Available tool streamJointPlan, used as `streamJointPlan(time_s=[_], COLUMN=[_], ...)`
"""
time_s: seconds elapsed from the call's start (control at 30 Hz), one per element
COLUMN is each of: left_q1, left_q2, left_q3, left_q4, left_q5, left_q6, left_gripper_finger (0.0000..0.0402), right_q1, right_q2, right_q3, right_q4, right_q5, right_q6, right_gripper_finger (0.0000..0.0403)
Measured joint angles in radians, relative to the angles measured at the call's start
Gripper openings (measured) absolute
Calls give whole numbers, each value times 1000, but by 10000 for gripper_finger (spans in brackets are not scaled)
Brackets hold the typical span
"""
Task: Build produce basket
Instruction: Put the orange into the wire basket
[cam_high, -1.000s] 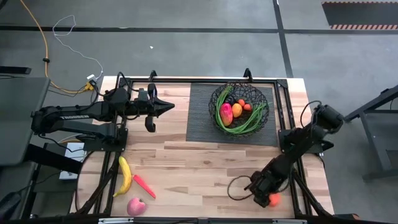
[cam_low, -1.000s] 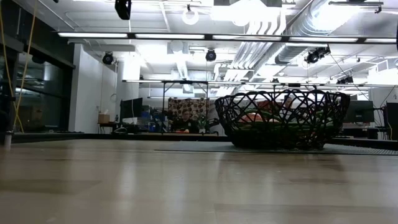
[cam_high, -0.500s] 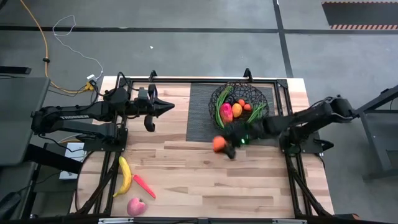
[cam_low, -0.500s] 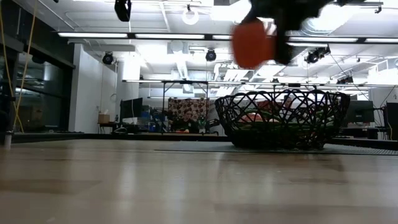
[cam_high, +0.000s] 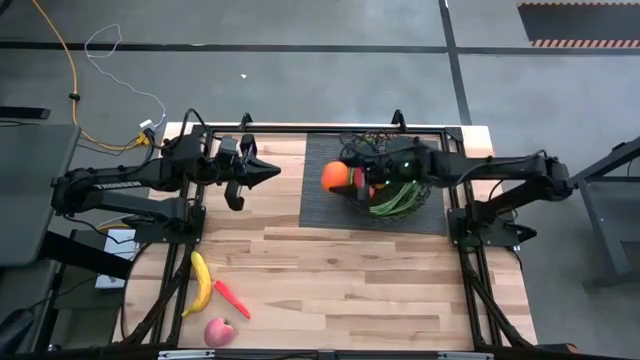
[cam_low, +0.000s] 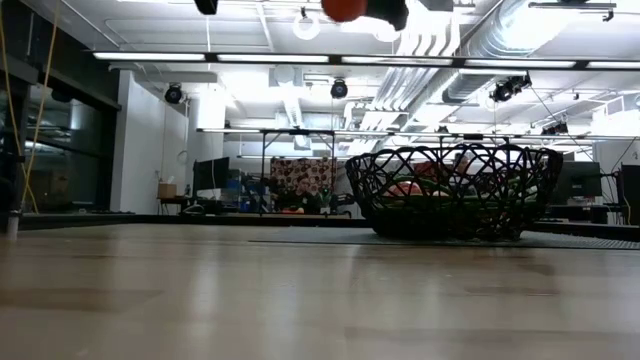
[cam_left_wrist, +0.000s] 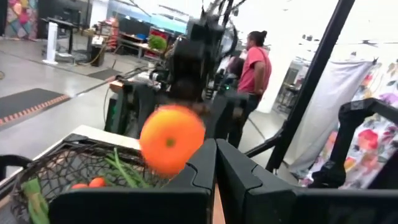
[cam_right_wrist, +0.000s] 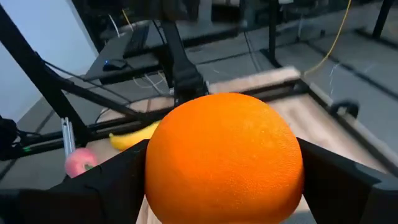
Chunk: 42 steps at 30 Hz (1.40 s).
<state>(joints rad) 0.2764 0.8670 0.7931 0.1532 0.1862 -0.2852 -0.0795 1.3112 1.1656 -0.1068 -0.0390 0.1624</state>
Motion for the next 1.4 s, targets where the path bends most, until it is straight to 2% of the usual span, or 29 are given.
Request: streamJointPlan(time_s=[0.13, 0.27, 0.33, 0.5, 1.3, 1.4], left_q1=[0, 0, 0, 0, 0, 0], left_q2=[1, 1, 1, 2, 3, 3], left_q3=[14, 14, 14, 14, 14, 14], left_q4=[-38, -46, -55, -58, -58, -58], left_q5=[-4, -4, -4, -4, -6, -6], left_q6=[0, 0, 11, 32, 34, 34], left_gripper_finger=[0, 0, 0, 0, 0, 0], right_q1=[-8, -19, -19, 2, 3, -23], right_q2=[-40, -119, -162, -224, -228, -228], right_q3=[53, 8, -47, -200, -223, -194], right_q4=[-66, -63, -26, 201, 201, 113], right_q5=[1, 11, 13, 5, 5, 14], right_q6=[-30, -12, 6, 66, 115, 177], right_gripper_finger=[338, 338, 338, 338, 339, 339])
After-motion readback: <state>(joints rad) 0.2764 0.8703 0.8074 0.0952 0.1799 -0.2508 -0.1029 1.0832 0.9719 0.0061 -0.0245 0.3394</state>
